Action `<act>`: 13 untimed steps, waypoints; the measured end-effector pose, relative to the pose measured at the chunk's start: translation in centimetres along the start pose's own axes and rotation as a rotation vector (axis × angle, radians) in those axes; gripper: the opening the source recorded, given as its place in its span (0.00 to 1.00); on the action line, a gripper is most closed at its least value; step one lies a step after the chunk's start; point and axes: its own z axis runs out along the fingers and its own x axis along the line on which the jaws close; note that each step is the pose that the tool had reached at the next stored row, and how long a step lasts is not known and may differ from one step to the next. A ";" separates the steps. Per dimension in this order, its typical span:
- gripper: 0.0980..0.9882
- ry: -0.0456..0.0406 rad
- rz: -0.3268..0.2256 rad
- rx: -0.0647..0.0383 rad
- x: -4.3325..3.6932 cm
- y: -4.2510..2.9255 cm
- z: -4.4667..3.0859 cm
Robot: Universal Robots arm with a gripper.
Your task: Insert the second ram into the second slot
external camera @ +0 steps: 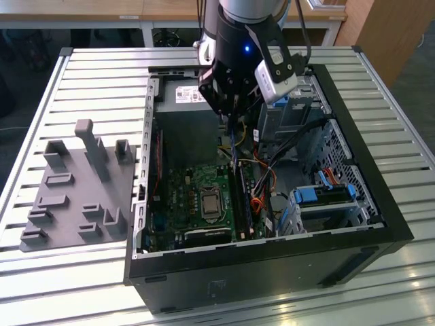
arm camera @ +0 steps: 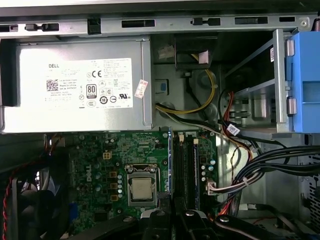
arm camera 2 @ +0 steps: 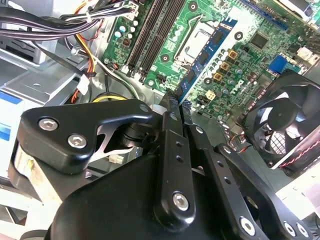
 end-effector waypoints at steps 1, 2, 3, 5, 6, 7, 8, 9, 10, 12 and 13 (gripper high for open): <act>0.04 0.0000 0.000 0.000 0.00 0.00 0.03; 0.04 0.0001 0.000 0.000 0.00 0.00 0.06; 0.04 0.0001 0.000 0.001 0.00 0.00 0.10; 0.04 0.0000 0.000 0.002 0.00 0.00 0.18; 0.04 -0.0001 0.000 0.002 0.00 0.00 0.22; 0.04 -0.0001 0.000 0.002 0.00 0.00 0.27; 0.04 -0.0001 0.000 0.003 0.00 -0.01 0.32; 0.04 -0.0001 0.000 0.003 0.00 -0.01 0.37; 0.04 -0.0001 0.000 0.003 0.00 -0.01 0.43; 0.04 -0.0001 0.000 0.003 0.00 -0.01 0.53; 0.04 -0.0001 0.000 0.003 0.00 -0.02 0.57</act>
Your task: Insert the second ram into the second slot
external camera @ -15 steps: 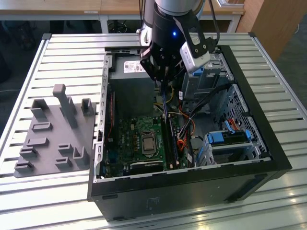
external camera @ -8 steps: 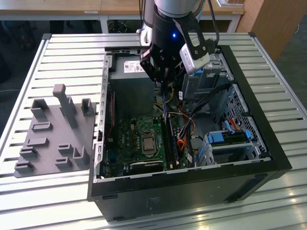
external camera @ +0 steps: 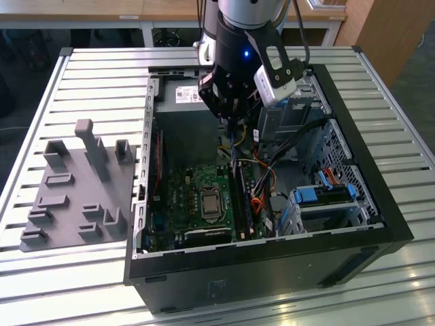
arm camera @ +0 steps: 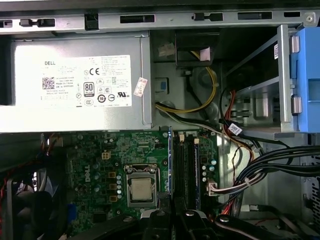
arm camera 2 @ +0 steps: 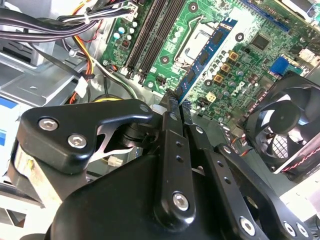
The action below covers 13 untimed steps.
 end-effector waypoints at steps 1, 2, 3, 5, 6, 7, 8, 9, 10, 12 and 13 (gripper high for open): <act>0.04 0.0000 0.000 0.000 0.00 -0.01 0.04; 0.04 0.0000 0.000 0.000 0.00 -0.02 0.08; 0.04 0.0000 0.000 0.000 0.00 -0.03 0.12; 0.04 0.0000 0.000 0.000 0.00 -0.07 0.20; 0.04 0.0000 0.000 0.000 -0.01 -0.09 0.24; 0.04 0.0000 0.000 0.000 -0.01 -0.11 0.28; 0.04 0.0000 0.000 0.000 -0.01 -0.14 0.32; 0.04 0.0000 0.000 0.001 -0.01 -0.16 0.35; 0.04 0.0000 0.000 0.001 -0.01 -0.18 0.39; 0.04 -0.0001 0.000 0.001 -0.02 -0.21 0.47; 0.04 -0.0001 0.000 0.001 -0.02 -0.22 0.50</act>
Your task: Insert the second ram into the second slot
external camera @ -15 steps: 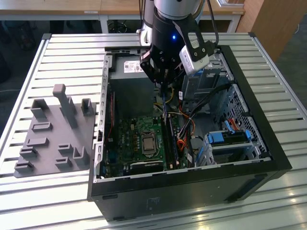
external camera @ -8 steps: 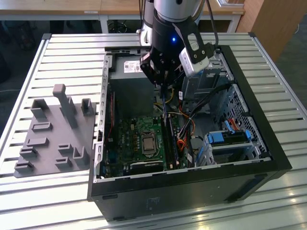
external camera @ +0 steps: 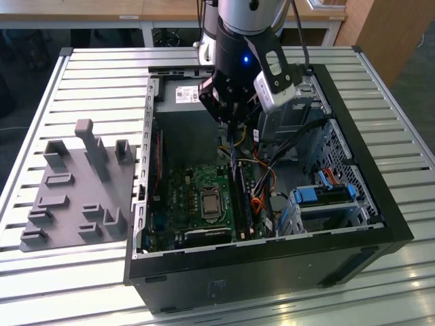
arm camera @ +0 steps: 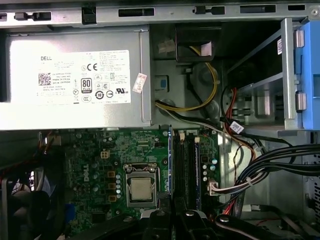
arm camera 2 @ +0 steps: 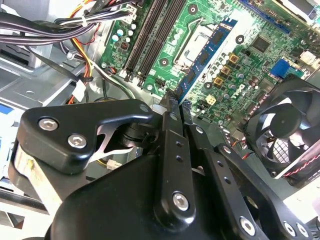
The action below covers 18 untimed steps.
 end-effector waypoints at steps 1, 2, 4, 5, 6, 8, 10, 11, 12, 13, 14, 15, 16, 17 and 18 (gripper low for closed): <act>0.04 0.0000 0.000 0.000 0.00 -0.01 0.03; 0.04 0.0000 0.000 0.001 0.00 -0.01 0.07; 0.04 0.0000 0.000 0.001 0.00 -0.02 0.14; 0.04 0.0000 0.000 0.002 0.00 -0.02 0.18; 0.04 0.0000 0.000 0.002 0.00 -0.02 0.21; 0.04 -0.0001 0.000 0.002 0.00 -0.02 0.26; 0.04 -0.0001 0.000 0.002 -0.01 -0.02 0.30; 0.04 -0.0001 0.000 0.002 -0.01 -0.02 0.32; 0.04 0.0000 0.000 0.002 0.00 -0.02 0.34; 0.04 -0.0001 0.000 0.002 -0.01 -0.02 0.36; 0.04 -0.0001 0.000 0.002 0.00 -0.02 0.38; 0.04 -0.0001 0.000 0.002 -0.01 -0.02 0.41; 0.04 -0.0001 0.000 0.002 -0.01 -0.02 0.43; 0.04 -0.0001 0.000 0.002 -0.01 -0.03 0.45; 0.04 -0.0001 0.000 0.002 -0.01 -0.02 0.47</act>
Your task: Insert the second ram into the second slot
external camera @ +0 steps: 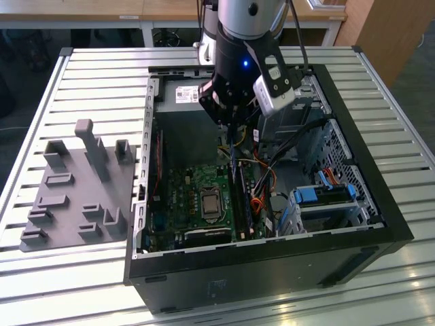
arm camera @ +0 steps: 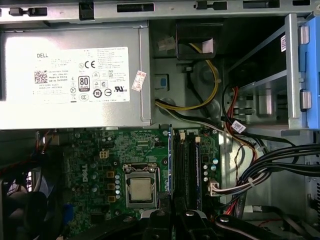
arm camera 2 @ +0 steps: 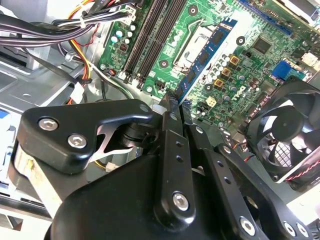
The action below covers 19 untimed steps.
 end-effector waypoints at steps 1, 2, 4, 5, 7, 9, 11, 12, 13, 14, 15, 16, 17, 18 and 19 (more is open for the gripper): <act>0.04 0.0000 0.000 0.000 0.00 0.00 0.02; 0.04 0.0000 0.000 0.000 0.00 0.00 0.05; 0.04 0.0000 0.000 0.000 0.00 0.00 0.10; 0.04 0.0000 0.000 0.000 0.00 0.00 0.13; 0.04 0.0000 0.000 0.000 0.00 0.00 0.19; 0.04 0.0001 0.000 0.000 0.00 0.00 0.23; 0.04 0.0000 0.000 0.000 0.00 0.00 0.28; 0.04 0.0001 0.000 0.000 0.00 0.00 0.30; 0.04 0.0001 0.000 0.000 0.00 0.00 0.33; 0.04 0.0001 0.000 0.000 0.00 0.00 0.35; 0.04 0.0000 0.000 0.000 0.00 0.00 0.38; 0.04 0.0001 0.000 0.000 0.00 0.00 0.39; 0.04 0.0001 0.000 0.000 0.00 0.00 0.42; 0.04 0.0001 0.000 0.000 0.00 0.00 0.43; 0.04 0.0001 0.000 0.000 0.00 0.00 0.46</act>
